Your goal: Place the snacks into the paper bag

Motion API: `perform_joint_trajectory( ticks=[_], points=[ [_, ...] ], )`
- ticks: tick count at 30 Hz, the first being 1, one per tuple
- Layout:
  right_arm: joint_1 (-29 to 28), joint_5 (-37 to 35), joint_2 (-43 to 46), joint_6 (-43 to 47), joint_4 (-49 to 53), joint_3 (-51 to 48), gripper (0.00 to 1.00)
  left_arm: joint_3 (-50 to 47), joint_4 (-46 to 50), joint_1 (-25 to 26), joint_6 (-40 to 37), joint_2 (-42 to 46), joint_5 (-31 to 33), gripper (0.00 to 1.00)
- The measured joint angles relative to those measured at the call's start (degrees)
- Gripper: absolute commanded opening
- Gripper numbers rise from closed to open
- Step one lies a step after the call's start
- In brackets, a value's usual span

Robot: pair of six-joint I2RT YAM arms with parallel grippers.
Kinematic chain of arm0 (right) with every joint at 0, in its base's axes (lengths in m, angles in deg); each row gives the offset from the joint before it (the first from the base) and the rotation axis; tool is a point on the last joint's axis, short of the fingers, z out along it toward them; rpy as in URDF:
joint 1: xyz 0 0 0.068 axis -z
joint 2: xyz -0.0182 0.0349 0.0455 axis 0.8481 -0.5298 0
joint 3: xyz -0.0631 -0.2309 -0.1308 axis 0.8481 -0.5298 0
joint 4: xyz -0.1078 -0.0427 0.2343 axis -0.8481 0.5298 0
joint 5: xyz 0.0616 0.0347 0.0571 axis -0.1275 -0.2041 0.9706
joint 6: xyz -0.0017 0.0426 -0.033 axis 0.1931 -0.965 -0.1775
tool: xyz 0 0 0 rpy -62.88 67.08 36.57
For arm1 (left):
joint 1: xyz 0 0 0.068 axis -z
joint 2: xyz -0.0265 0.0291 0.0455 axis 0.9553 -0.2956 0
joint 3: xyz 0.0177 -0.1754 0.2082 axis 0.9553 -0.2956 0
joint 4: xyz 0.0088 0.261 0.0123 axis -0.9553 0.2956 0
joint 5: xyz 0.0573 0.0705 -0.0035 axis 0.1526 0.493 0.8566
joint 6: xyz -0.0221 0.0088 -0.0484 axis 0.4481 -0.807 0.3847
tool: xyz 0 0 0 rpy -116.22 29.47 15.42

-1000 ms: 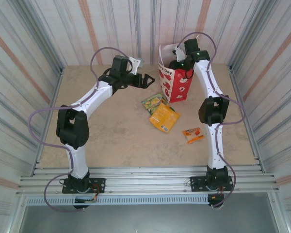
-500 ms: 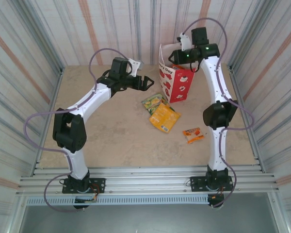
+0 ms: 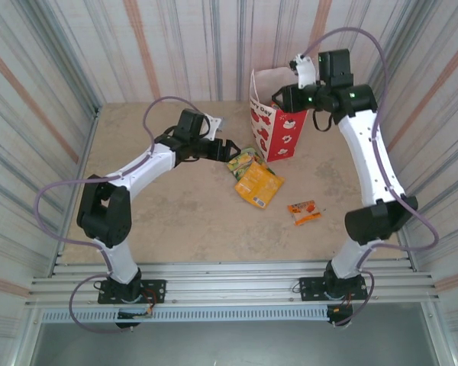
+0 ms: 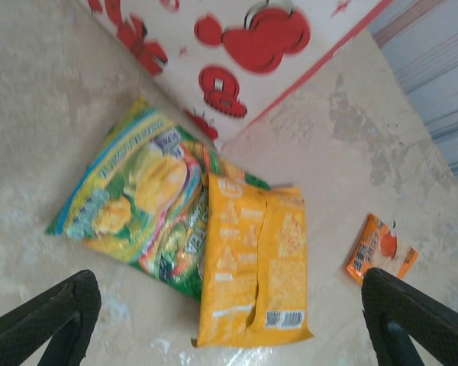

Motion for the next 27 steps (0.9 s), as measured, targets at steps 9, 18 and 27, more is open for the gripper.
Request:
perform_joint_trajectory(
  ticks=[9, 18, 27],
  points=[
    [0.0, -0.6, 18.4, -4.7, -11.9, -29.6, 0.57, -3.8, 0.1, 0.7, 4.9, -0.7, -1.1, 0.87],
    [-0.7, 0.3, 29.2, -11.1, -22.6, -54.8, 0.56, -11.7, -2.7, 1.6, 7.9, -2.1, -2.3, 0.81],
    [-4.2, 1.3, 30.5, -16.8, -32.3, -68.4, 0.55, -13.6, -8.0, 3.4, 10.1, -2.7, -2.7, 0.75]
  ],
)
